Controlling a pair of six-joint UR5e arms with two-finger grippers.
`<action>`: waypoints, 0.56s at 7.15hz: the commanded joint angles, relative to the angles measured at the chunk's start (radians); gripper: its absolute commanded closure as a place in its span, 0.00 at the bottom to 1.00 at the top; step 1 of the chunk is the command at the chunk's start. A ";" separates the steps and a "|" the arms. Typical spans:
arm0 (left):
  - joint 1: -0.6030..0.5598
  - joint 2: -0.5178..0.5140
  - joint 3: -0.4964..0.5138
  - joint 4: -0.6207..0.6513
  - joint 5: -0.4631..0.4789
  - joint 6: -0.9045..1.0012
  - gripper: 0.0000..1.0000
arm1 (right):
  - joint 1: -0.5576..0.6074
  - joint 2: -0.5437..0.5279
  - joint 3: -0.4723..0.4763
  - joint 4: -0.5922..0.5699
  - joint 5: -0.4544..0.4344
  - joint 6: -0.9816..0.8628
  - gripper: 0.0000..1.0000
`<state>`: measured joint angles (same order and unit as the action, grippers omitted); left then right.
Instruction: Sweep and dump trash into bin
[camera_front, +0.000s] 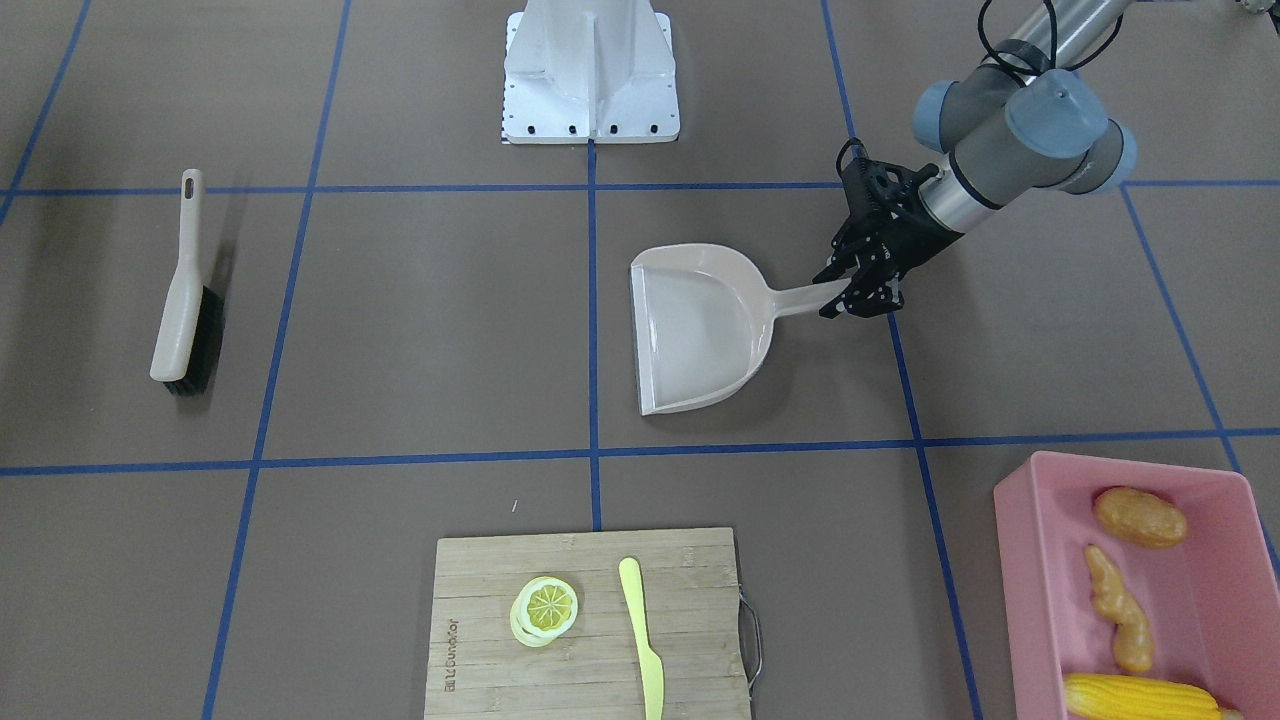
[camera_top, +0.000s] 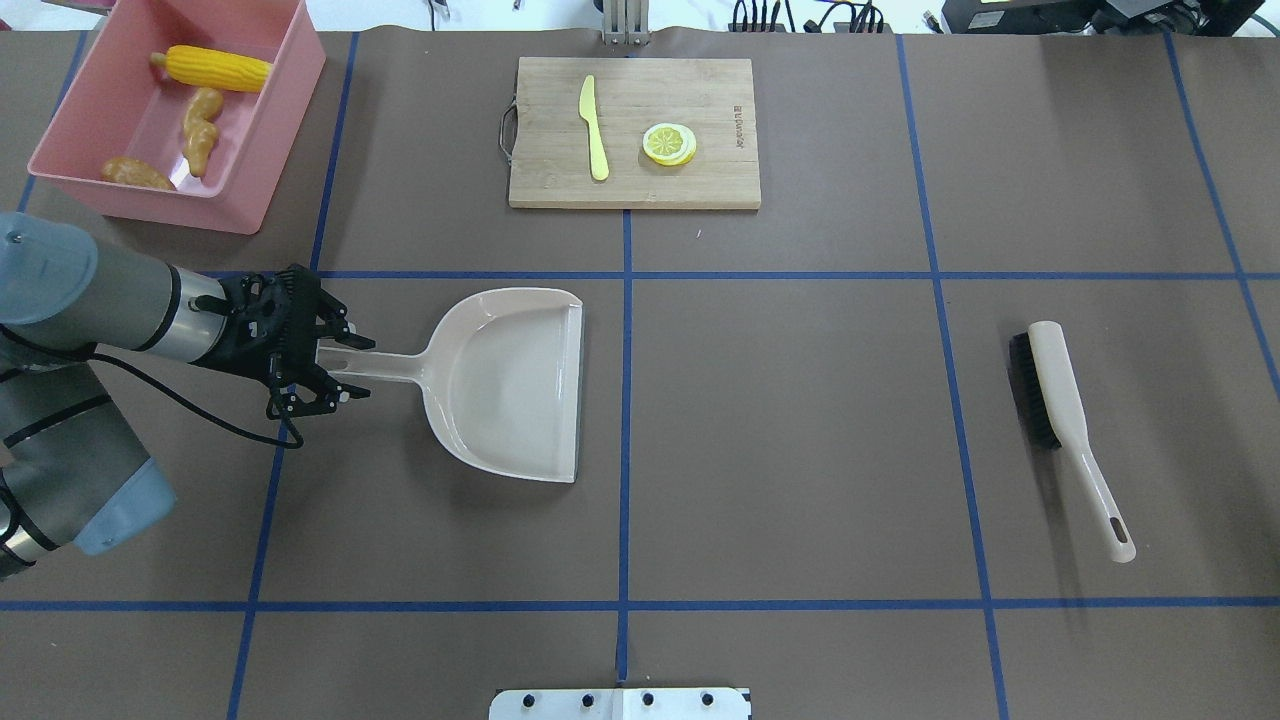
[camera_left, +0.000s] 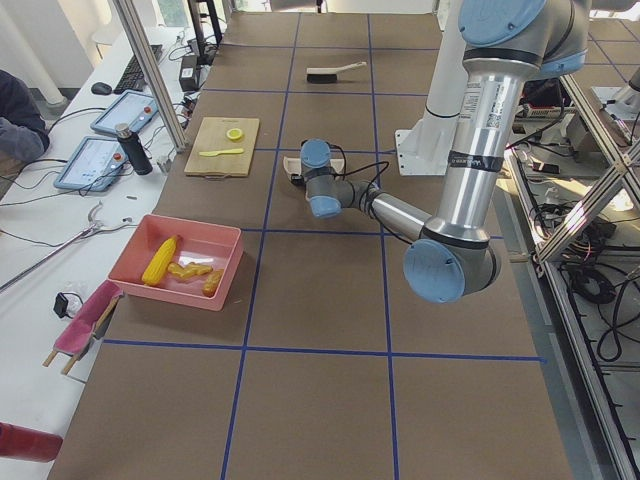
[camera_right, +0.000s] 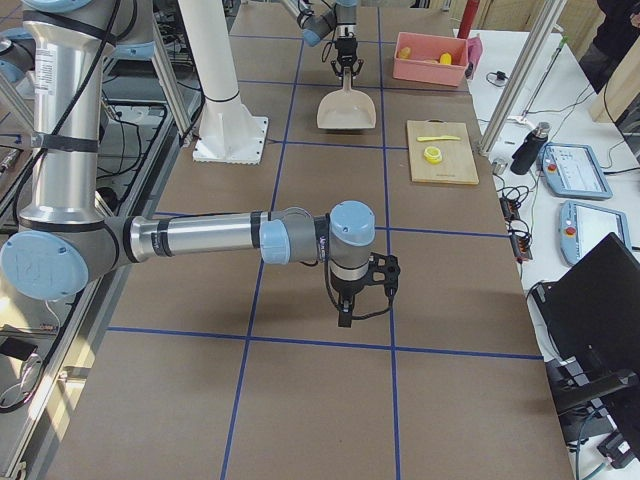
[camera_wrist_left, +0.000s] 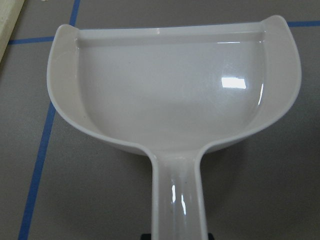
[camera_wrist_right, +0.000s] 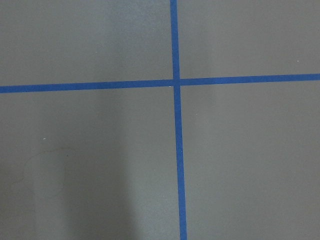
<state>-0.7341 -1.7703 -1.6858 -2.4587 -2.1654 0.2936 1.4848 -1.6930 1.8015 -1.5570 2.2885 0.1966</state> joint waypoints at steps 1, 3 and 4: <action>-0.005 0.011 -0.006 -0.011 -0.002 -0.001 0.01 | 0.000 0.001 -0.001 0.000 0.000 0.001 0.00; -0.089 0.230 -0.160 -0.026 0.001 -0.096 0.01 | 0.000 0.001 -0.001 0.000 0.000 0.001 0.00; -0.193 0.377 -0.236 -0.025 -0.013 -0.181 0.01 | 0.000 0.001 -0.001 -0.002 0.002 0.001 0.00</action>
<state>-0.8234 -1.5581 -1.8280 -2.4837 -2.1678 0.2083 1.4849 -1.6921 1.8009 -1.5573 2.2891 0.1979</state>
